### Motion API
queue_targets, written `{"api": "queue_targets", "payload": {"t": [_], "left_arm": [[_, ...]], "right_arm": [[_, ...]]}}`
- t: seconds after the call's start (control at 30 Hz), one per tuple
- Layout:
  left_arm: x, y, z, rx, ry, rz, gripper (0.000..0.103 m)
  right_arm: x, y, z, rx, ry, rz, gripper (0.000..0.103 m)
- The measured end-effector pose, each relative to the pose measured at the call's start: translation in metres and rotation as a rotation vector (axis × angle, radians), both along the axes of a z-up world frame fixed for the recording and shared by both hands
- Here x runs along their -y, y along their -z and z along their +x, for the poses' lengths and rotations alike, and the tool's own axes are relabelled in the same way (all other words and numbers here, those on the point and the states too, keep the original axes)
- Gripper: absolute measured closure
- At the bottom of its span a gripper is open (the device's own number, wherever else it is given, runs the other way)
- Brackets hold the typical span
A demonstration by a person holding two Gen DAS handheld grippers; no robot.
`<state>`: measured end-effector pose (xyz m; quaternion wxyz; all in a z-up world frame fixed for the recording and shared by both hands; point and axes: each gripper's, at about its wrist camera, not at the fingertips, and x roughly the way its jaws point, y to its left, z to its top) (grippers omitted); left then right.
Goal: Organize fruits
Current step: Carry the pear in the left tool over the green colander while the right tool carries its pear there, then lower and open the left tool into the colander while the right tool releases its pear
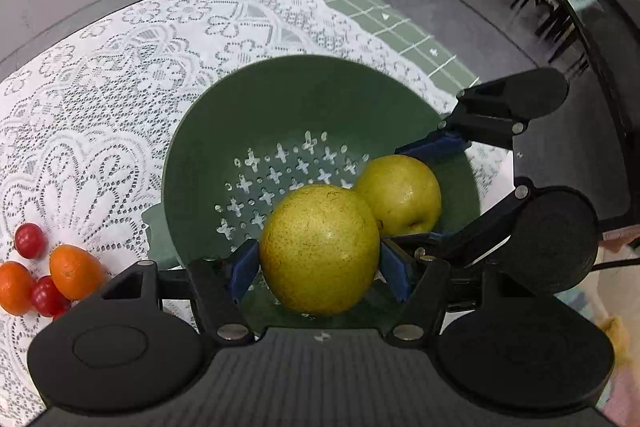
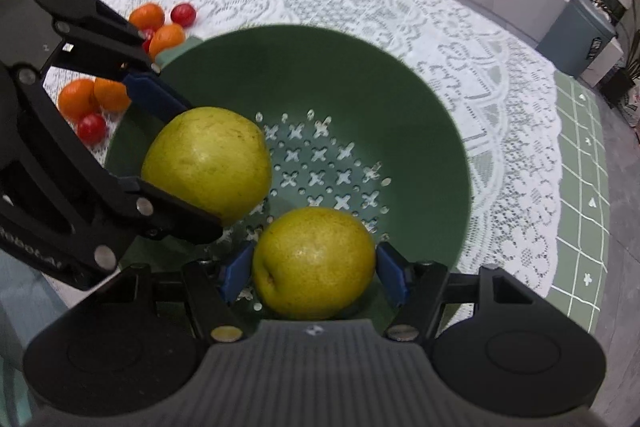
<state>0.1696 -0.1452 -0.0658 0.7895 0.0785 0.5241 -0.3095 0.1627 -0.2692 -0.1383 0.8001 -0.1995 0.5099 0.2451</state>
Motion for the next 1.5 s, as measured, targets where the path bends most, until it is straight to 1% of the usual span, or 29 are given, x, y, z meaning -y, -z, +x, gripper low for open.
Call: {"api": "queue_targets", "payload": {"t": [0.37, 0.57, 0.73, 0.93, 1.07, 1.17, 1.27, 1.43, 1.5], "left_arm": [[0.004, 0.004, 0.013, -0.044, -0.001, 0.028, 0.028], [0.014, 0.008, 0.014, -0.01, 0.013, 0.088, 0.028], [0.014, 0.008, 0.014, -0.007, 0.009, 0.094, 0.028], [0.018, 0.01, 0.014, 0.012, 0.005, 0.125, 0.028], [0.017, 0.01, 0.015, 0.012, -0.007, 0.122, 0.028], [0.018, 0.01, 0.012, 0.019, -0.009, 0.132, 0.028], [0.02, 0.011, 0.01, 0.023, -0.008, 0.137, 0.028], [0.026, 0.014, 0.009, 0.033, -0.01, 0.171, 0.028], [0.028, 0.015, 0.007, 0.042, -0.006, 0.201, 0.027]], "right_arm": [[-0.01, 0.006, 0.008, -0.025, -0.035, -0.052, 0.039], [-0.012, 0.008, 0.011, -0.041, -0.048, -0.068, 0.038], [-0.013, 0.012, 0.014, -0.051, -0.051, -0.08, 0.039], [-0.008, 0.004, 0.016, -0.069, -0.064, -0.091, 0.037], [-0.007, -0.001, 0.013, -0.056, -0.062, -0.097, 0.036], [-0.005, -0.005, 0.008, -0.038, -0.067, -0.098, 0.03], [-0.001, -0.013, 0.004, -0.028, -0.07, -0.09, 0.03], [0.0, -0.022, -0.001, -0.003, -0.054, -0.084, 0.028], [0.0, -0.024, -0.005, 0.006, -0.055, -0.09, 0.028]]}}
